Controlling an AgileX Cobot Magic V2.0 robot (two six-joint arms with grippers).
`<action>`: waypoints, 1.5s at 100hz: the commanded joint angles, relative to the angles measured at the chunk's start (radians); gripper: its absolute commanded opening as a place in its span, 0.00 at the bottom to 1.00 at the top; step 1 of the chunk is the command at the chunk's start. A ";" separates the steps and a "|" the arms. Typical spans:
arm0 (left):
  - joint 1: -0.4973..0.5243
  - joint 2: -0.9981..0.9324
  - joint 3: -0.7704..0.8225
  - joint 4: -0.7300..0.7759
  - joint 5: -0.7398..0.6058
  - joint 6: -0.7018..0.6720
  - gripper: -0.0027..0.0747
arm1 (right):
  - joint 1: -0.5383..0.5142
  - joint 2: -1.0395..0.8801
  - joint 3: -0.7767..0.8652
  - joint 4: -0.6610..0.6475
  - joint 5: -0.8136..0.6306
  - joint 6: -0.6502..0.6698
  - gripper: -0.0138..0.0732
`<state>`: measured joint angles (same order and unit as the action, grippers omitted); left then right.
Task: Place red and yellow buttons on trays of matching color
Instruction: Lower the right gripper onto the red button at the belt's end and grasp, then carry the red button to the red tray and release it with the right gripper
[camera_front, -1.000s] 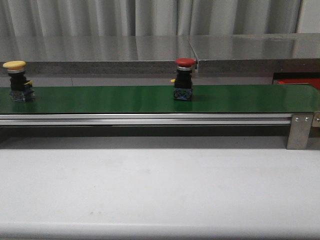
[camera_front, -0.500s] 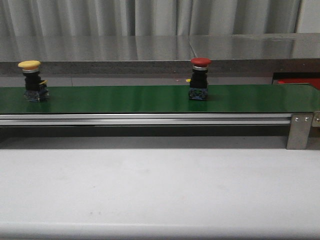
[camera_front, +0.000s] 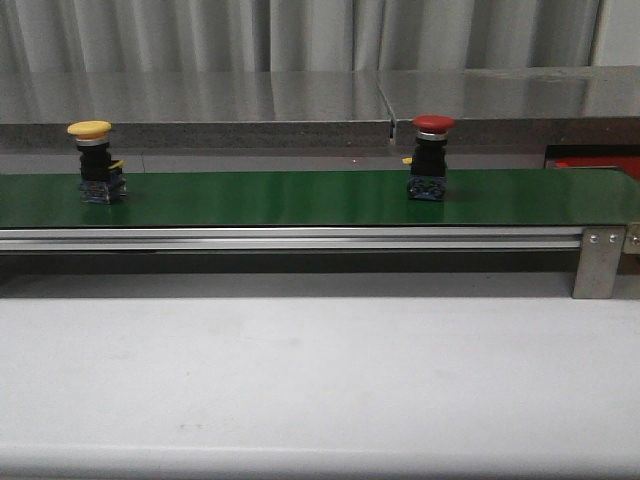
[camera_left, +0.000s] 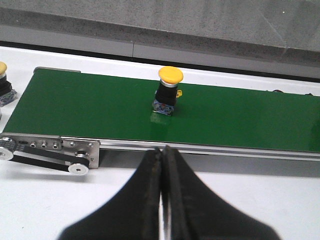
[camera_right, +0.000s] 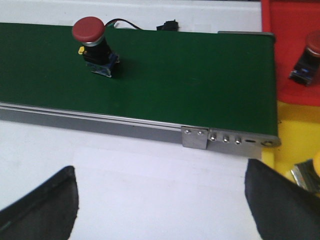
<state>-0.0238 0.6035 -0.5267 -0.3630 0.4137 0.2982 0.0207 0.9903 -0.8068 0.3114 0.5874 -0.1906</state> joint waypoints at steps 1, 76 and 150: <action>-0.009 0.001 -0.028 -0.022 -0.060 0.000 0.01 | 0.032 0.116 -0.118 0.020 -0.066 -0.029 0.92; -0.009 0.001 -0.028 -0.022 -0.060 0.000 0.01 | 0.074 0.782 -0.736 0.020 0.077 -0.058 0.92; -0.009 0.001 -0.028 -0.022 -0.060 0.000 0.01 | -0.084 0.860 -0.988 0.003 0.337 -0.054 0.27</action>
<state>-0.0238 0.6035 -0.5267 -0.3630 0.4137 0.2982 0.0046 1.9075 -1.7001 0.3160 0.9060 -0.2390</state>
